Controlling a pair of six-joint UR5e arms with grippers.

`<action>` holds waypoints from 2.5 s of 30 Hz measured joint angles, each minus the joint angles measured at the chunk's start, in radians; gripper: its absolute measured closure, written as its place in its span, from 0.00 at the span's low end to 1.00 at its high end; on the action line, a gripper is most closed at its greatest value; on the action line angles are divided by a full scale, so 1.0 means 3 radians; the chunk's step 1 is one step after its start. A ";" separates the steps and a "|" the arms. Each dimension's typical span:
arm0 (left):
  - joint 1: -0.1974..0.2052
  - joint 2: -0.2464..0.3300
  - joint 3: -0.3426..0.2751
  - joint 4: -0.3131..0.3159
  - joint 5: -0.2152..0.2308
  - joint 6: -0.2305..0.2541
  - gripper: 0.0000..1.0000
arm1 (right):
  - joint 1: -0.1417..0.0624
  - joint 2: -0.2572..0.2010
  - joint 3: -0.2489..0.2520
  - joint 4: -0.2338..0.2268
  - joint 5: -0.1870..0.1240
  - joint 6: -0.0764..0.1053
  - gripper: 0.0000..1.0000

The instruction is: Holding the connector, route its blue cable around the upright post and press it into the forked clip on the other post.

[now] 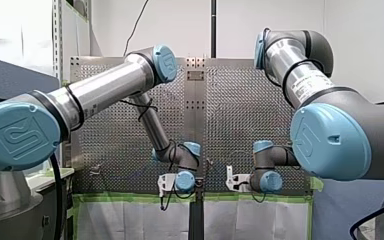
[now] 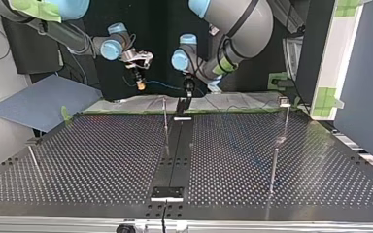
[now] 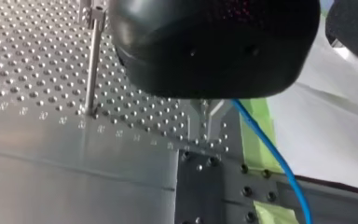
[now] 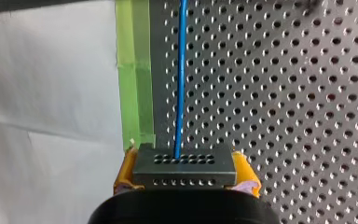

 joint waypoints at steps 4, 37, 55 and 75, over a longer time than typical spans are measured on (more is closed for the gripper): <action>-0.0061 0.0000 0.0001 0.0037 -0.0073 0.0053 0.91 | -0.0027 0.0000 0.0000 0.0022 0.0133 -0.0008 1.00; -0.0446 0.0000 0.0066 0.0282 -0.0377 0.0289 0.91 | -0.0189 -0.0001 -0.0118 0.0126 0.0333 -0.0017 1.00; -0.0414 0.0035 0.0114 0.0106 -0.0450 0.0208 0.91 | -0.0199 -0.0003 -0.0158 0.0162 0.0369 -0.0179 1.00; -0.0361 0.0168 0.0159 0.0032 -0.0458 0.0187 0.91 | -0.0201 -0.0181 -0.0211 0.0240 0.0361 -0.0251 1.00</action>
